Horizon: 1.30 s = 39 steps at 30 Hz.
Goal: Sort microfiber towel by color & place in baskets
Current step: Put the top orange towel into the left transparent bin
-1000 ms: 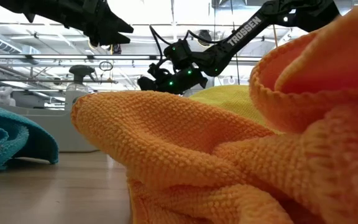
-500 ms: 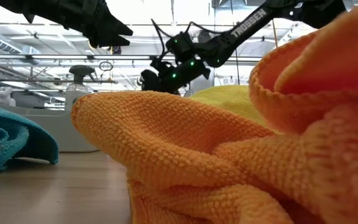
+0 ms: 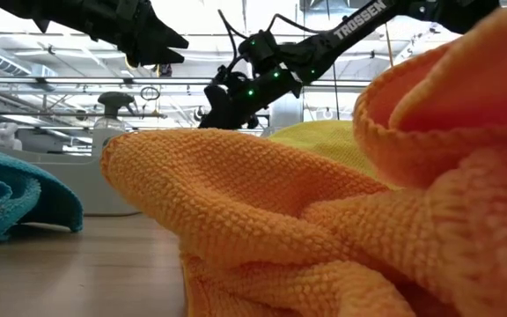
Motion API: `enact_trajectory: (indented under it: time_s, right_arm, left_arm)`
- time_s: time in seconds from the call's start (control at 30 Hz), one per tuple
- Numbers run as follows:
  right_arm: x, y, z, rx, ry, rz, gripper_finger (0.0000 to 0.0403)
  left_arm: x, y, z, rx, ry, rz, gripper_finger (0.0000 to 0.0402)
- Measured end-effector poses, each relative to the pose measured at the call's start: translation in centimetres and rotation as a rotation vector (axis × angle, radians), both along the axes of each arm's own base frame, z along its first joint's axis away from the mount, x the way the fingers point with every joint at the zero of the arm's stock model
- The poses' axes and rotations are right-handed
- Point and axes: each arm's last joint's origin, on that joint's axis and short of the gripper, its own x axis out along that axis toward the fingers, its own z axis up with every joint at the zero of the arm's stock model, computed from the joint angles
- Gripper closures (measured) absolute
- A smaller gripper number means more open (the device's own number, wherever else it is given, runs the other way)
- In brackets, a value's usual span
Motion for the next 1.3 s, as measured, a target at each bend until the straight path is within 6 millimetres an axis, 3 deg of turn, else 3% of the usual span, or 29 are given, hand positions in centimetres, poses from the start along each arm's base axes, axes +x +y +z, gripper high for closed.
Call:
enact_trajectory:
  time_s: [0.13, 0.37, 0.5, 1.03, 1.17, 1.3]
  right_arm:
    - [0.5, 0.8, -0.7, -0.04, 0.032, -0.03, 0.0388]
    - [0.5, 0.7, -0.7, -0.112, 0.057, -0.121, 0.0393]
    - [0.2, 0.1, -0.8, -0.087, 0.06, -0.127, 0.0399]
    - [-0.2, 0.9, -1.9, -0.009, 0.166, -0.099, 0.0402]
    - [-0.9, 2.4, -0.1, 0.019, 0.206, -0.045, 0.0402]
    - [-3.0, 4.5, 3.1, 0.037, 0.3, -0.008, 0.0402]
  left_arm:
    - [0.0, 0.0, 0.2, 0.006, -0.021, 0.0, 0.0075]
    - [0.0, 0.0, 0.3, 0.007, -0.028, 0.0, 0.0075]
    - [0.0, 0.0, 0.3, 0.006, -0.025, 0.0, 0.0075]
    - [0.7, 0.2, -0.5, 0.01, 0.027, 0.0, 0.0076]
    - [1.4, 0.8, -1.3, 0.026, 0.076, 0.053, 0.0093]
    - [2.0, 1.5, -1.6, 0.074, 0.096, 0.065, 0.015]
